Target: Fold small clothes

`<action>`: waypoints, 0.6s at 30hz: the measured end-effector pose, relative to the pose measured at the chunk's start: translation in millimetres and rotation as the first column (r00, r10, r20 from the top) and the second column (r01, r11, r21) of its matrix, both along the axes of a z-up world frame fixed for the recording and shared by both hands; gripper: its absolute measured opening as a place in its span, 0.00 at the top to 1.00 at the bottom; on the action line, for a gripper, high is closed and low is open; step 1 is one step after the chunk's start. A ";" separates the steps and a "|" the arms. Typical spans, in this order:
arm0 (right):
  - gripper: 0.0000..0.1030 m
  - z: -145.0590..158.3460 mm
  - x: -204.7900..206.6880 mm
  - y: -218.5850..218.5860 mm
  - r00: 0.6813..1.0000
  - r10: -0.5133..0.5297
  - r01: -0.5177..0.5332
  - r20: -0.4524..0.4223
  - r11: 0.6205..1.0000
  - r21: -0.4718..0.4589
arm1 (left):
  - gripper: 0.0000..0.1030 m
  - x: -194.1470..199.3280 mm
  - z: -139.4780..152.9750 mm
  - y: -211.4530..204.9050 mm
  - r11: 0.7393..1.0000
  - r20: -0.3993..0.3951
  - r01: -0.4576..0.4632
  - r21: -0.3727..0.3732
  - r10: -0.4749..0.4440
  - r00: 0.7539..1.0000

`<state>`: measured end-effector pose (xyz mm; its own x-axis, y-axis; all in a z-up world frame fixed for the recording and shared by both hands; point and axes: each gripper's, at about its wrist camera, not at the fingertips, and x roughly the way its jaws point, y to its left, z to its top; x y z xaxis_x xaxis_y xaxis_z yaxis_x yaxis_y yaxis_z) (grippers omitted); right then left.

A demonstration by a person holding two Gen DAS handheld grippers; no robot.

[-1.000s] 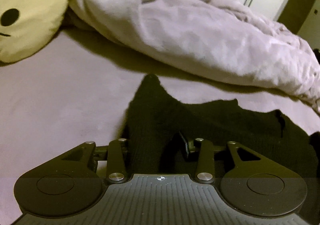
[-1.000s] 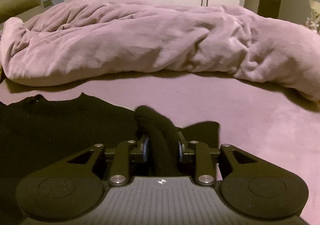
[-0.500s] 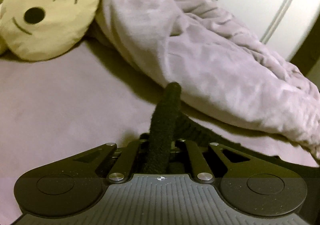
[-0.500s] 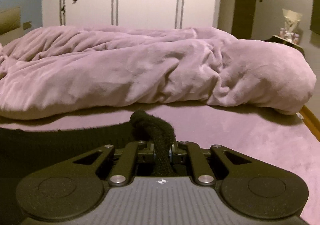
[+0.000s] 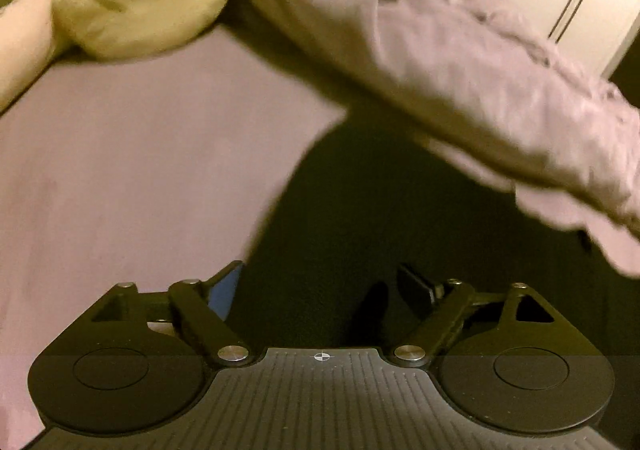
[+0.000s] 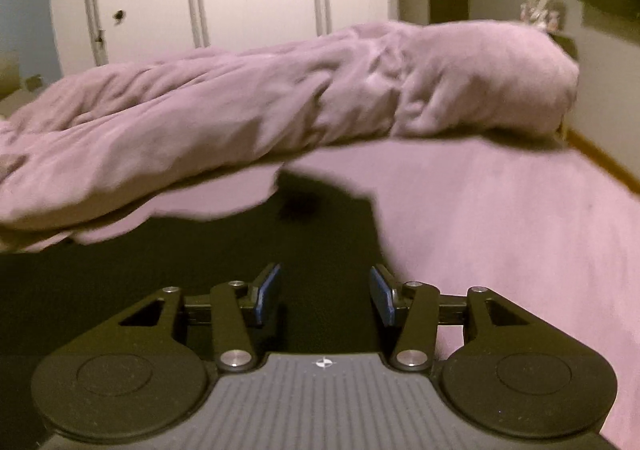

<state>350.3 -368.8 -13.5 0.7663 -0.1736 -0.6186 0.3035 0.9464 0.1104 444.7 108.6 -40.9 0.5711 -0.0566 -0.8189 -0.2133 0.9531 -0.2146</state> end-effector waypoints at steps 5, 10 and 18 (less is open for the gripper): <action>0.61 -4.4 -33.3 53.7 0.986 0.169 -0.169 0.001 0.985 0.028 | 0.09 -39.0 -7.2 -12.2 0.999 -0.060 -0.035 0.034 0.037 0.998; 0.75 -14.1 -22.6 83.3 0.958 0.285 -0.286 0.022 0.950 0.127 | 0.07 -56.3 2.6 -32.9 0.996 -0.040 -0.069 0.056 0.072 0.997; 0.85 -36.0 -10.8 61.5 0.957 0.287 -0.288 0.028 0.946 0.150 | 0.07 -61.8 3.1 -57.5 0.984 -0.046 -0.008 0.177 0.016 0.999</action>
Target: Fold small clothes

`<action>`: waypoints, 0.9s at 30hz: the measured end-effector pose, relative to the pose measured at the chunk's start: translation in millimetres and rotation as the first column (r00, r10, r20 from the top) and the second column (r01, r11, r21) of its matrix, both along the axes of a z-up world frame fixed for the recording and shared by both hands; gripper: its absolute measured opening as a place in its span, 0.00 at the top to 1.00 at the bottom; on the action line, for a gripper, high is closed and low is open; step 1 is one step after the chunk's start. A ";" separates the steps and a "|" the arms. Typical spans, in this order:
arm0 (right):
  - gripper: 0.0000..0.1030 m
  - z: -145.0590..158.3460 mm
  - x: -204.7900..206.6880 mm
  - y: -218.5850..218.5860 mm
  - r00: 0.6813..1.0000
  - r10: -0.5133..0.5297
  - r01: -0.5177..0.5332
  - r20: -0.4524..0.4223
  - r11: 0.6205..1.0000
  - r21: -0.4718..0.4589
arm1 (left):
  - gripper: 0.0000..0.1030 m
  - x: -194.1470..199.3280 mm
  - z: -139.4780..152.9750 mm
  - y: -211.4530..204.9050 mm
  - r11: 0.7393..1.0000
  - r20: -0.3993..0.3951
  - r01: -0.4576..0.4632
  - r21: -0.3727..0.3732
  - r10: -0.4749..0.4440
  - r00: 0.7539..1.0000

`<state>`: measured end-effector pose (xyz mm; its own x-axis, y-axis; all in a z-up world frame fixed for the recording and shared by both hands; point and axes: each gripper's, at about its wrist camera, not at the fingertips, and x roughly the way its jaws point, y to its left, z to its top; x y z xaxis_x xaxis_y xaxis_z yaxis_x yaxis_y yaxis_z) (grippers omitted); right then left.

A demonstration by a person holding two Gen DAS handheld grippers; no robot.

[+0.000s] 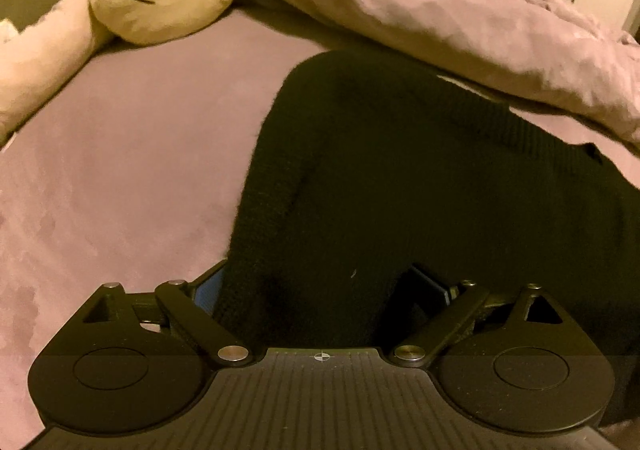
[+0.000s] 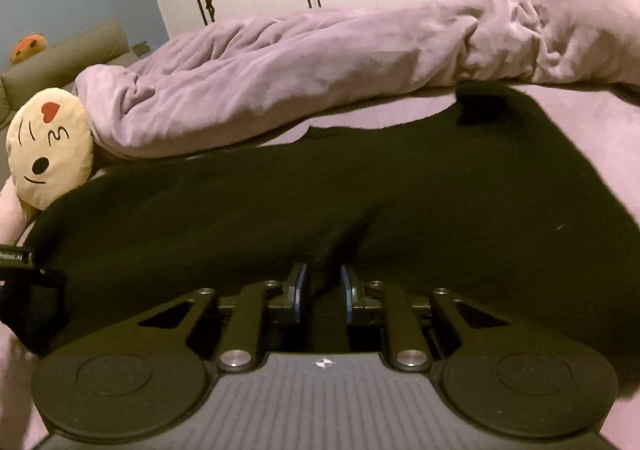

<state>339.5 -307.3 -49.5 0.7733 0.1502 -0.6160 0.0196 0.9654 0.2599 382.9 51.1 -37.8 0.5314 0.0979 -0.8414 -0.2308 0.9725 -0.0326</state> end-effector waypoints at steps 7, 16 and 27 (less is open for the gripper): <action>0.96 -4.2 -14.0 -58.3 0.965 -0.252 0.258 -0.075 0.961 0.094 | 0.07 -11.3 11.5 5.6 0.995 0.003 -0.064 0.075 0.064 0.998; 0.85 10.6 -13.3 -9.6 0.993 -0.107 0.117 -0.056 0.966 0.228 | 0.07 -18.1 20.1 -14.8 0.996 0.011 -0.061 0.058 0.060 0.998; 0.85 -23.3 -39.1 -12.5 0.980 -0.129 0.184 -0.153 0.882 0.434 | 0.06 -37.6 17.6 -21.5 0.998 -0.024 -0.007 0.070 0.008 1.000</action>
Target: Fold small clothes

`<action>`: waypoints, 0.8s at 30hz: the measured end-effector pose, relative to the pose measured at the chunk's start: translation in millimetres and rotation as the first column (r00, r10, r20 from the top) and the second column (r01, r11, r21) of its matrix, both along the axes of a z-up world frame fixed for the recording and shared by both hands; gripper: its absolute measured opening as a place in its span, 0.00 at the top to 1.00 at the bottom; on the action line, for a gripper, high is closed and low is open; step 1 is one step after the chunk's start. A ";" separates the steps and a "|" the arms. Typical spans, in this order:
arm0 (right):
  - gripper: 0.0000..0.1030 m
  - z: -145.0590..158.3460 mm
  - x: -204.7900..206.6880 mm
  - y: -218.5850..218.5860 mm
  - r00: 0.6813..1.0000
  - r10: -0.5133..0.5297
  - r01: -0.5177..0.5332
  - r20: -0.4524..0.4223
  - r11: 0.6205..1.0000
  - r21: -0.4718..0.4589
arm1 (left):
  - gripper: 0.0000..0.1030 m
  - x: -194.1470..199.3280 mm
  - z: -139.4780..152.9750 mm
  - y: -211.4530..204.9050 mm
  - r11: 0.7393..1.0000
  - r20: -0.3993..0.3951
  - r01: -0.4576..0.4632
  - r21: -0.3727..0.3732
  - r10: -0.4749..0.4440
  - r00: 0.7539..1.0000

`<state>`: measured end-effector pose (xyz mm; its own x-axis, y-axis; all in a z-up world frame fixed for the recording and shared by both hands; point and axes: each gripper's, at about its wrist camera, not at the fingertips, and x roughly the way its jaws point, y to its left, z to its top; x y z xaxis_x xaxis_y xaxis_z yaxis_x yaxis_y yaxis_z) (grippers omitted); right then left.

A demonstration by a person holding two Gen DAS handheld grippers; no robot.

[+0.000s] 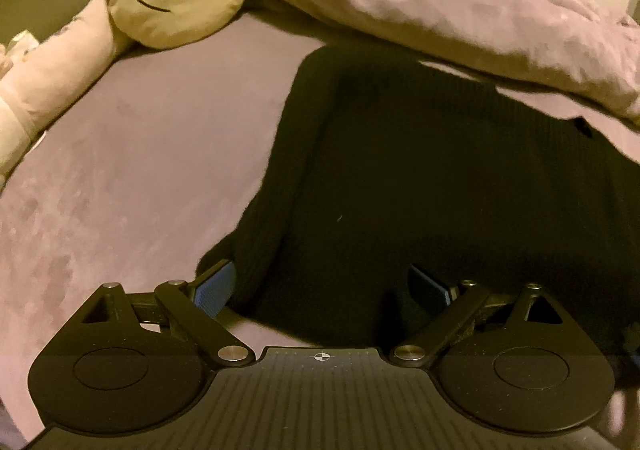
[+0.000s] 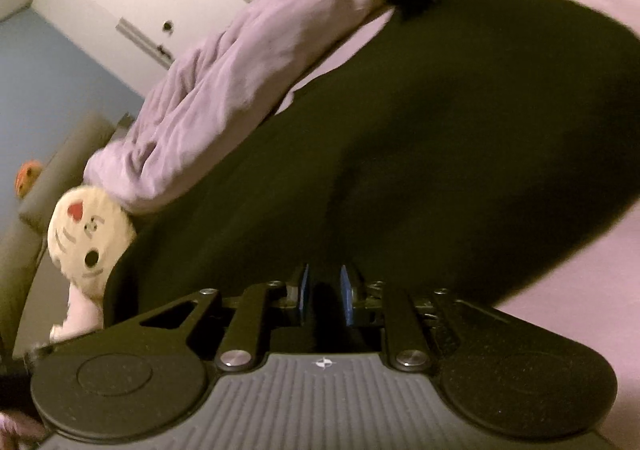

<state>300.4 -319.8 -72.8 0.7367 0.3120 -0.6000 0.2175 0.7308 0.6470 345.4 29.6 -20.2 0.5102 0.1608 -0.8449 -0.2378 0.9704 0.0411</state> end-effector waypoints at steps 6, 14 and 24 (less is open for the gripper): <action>0.85 1.0 -2.6 -18.9 0.998 -0.054 0.053 -0.012 0.998 -0.040 | 0.06 -6.9 -4.3 9.0 0.999 -0.023 -0.024 0.025 0.025 0.999; 0.84 6.3 -7.0 -24.6 0.996 -0.084 0.082 -0.033 0.995 -0.062 | 0.06 -17.3 -14.2 55.4 0.982 -0.106 -0.190 0.008 0.190 0.976; 0.70 20.7 29.0 12.3 0.997 0.057 -0.059 0.051 0.998 0.029 | 0.06 14.0 1.0 -8.1 0.910 0.048 0.078 -0.407 -0.064 0.997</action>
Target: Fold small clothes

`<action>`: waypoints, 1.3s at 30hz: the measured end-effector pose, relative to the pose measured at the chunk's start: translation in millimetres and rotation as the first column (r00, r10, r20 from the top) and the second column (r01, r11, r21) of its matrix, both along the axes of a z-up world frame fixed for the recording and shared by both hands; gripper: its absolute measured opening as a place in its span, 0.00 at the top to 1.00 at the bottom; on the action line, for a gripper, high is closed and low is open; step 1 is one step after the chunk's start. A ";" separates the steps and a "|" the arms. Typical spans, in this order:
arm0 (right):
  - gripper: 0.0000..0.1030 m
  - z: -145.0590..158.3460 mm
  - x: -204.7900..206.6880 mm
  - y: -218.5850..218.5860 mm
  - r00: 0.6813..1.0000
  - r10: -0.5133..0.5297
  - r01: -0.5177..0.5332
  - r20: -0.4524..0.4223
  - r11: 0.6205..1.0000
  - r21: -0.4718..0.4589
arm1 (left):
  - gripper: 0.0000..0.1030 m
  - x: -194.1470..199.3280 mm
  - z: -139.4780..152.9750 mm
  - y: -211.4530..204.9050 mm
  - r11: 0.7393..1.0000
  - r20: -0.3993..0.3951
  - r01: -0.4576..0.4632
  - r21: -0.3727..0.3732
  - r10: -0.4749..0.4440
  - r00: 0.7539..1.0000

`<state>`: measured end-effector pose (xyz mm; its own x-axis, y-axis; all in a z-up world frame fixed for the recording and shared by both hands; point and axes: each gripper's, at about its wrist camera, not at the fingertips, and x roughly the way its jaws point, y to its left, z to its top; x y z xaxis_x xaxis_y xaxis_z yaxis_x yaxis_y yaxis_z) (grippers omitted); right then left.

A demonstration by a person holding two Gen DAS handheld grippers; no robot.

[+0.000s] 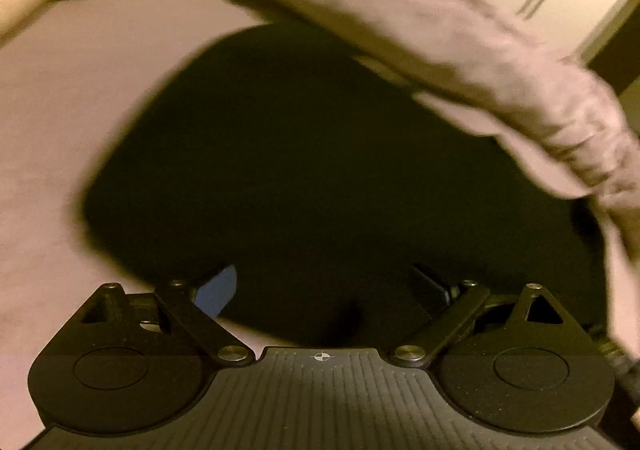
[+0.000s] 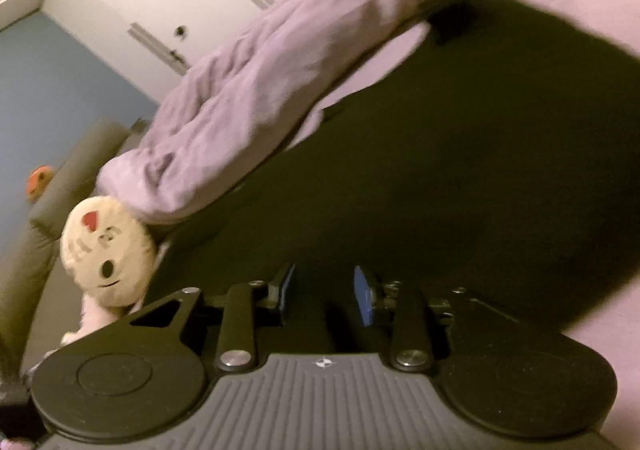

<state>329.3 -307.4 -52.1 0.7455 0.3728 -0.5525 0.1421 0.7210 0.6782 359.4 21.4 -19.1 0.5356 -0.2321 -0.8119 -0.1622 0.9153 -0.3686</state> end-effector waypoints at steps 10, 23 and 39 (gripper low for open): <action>0.99 -25.0 34.1 -8.8 0.999 0.052 -0.052 -0.015 0.997 0.051 | 0.11 58.4 -46.1 -29.2 0.990 -0.027 0.072 -0.119 -0.075 0.997; 1.00 -9.8 -38.8 -115.1 0.952 -0.296 0.284 -0.074 0.949 -0.135 | 0.35 57.7 -28.9 52.2 0.990 -0.021 0.029 -0.135 -0.032 0.999; 0.52 14.7 -8.2 4.4 0.999 -0.031 0.011 -0.040 0.902 -0.431 | 0.05 83.6 -42.3 133.5 0.999 -0.076 -0.008 -0.048 0.005 0.997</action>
